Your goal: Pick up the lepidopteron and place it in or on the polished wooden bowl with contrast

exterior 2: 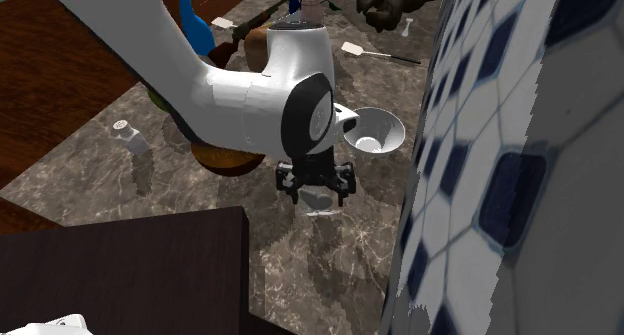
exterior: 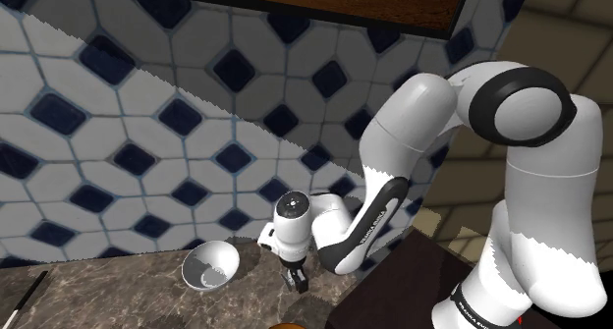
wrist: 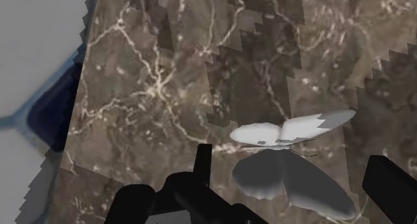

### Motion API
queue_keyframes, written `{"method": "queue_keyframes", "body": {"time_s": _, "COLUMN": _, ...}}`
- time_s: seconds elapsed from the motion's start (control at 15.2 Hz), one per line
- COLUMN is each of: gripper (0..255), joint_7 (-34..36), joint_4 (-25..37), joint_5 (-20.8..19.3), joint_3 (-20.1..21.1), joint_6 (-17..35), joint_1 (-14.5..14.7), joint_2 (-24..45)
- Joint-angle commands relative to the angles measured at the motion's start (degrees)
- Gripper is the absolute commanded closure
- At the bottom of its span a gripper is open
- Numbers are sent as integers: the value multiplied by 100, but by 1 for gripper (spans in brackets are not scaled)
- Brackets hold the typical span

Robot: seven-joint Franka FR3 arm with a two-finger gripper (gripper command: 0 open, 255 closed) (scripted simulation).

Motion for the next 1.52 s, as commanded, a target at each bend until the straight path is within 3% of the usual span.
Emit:
{"method": "queue_keyframes", "body": {"time_s": 0.0, "gripper": 0, "joint_7": 67, "joint_4": 72, "joint_5": -133, "joint_3": -81, "joint_6": 118, "joint_1": 46, "joint_2": 186}}
{"method": "queue_keyframes", "body": {"time_s": 0.33, "gripper": 0, "joint_7": 251, "joint_4": 191, "joint_5": -372, "joint_3": -279, "joint_6": 380, "joint_1": 140, "joint_2": 559}}
{"method": "queue_keyframes", "body": {"time_s": 0.79, "gripper": 0, "joint_7": 249, "joint_4": 190, "joint_5": -370, "joint_3": -280, "joint_6": 380, "joint_1": 140, "joint_2": 558}}
{"method": "queue_keyframes", "body": {"time_s": 0.86, "gripper": 255, "joint_7": 249, "joint_4": 190, "joint_5": -370, "joint_3": -280, "joint_6": 380, "joint_1": 140, "joint_2": 558}}
{"method": "queue_keyframes", "body": {"time_s": 1.45, "gripper": 255, "joint_7": 250, "joint_4": 191, "joint_5": -371, "joint_3": -280, "joint_6": 381, "joint_1": 141, "joint_2": 559}}
